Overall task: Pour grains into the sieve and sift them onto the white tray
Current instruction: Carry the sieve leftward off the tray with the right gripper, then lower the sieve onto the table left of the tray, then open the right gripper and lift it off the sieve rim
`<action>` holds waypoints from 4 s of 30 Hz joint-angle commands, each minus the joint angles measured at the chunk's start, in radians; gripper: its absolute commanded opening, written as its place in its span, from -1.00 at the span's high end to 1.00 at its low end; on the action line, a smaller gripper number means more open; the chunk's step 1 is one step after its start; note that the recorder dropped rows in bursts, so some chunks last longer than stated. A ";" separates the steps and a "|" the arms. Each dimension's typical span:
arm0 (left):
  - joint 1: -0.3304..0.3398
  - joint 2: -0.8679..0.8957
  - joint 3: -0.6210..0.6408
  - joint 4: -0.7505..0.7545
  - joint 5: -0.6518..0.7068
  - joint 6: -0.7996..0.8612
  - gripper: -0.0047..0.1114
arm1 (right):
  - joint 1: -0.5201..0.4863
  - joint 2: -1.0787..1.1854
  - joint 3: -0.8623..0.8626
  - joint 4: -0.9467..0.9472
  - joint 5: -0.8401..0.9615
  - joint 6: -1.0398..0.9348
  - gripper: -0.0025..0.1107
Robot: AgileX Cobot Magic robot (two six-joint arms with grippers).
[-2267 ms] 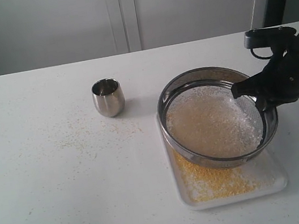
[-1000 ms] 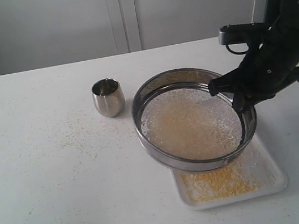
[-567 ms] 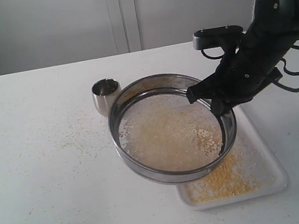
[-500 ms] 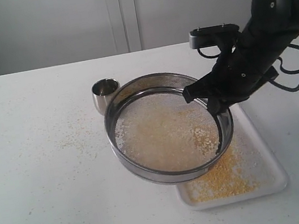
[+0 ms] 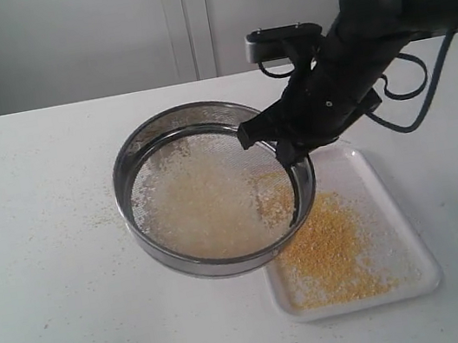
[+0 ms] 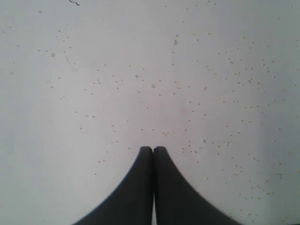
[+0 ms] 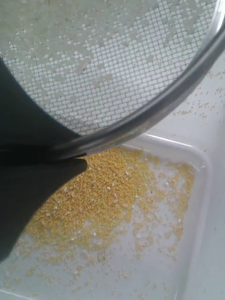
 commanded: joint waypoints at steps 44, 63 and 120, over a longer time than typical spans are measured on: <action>0.003 -0.008 0.002 0.001 0.012 0.003 0.92 | 0.241 0.358 -0.214 -0.095 -0.085 0.156 0.96; 0.003 -0.008 0.002 0.001 0.012 0.003 0.92 | 0.239 0.370 -0.214 -0.095 -0.056 0.160 0.90; 0.003 -0.008 0.002 0.001 0.012 0.003 0.92 | 0.231 0.219 -0.233 -0.083 -0.008 0.183 0.96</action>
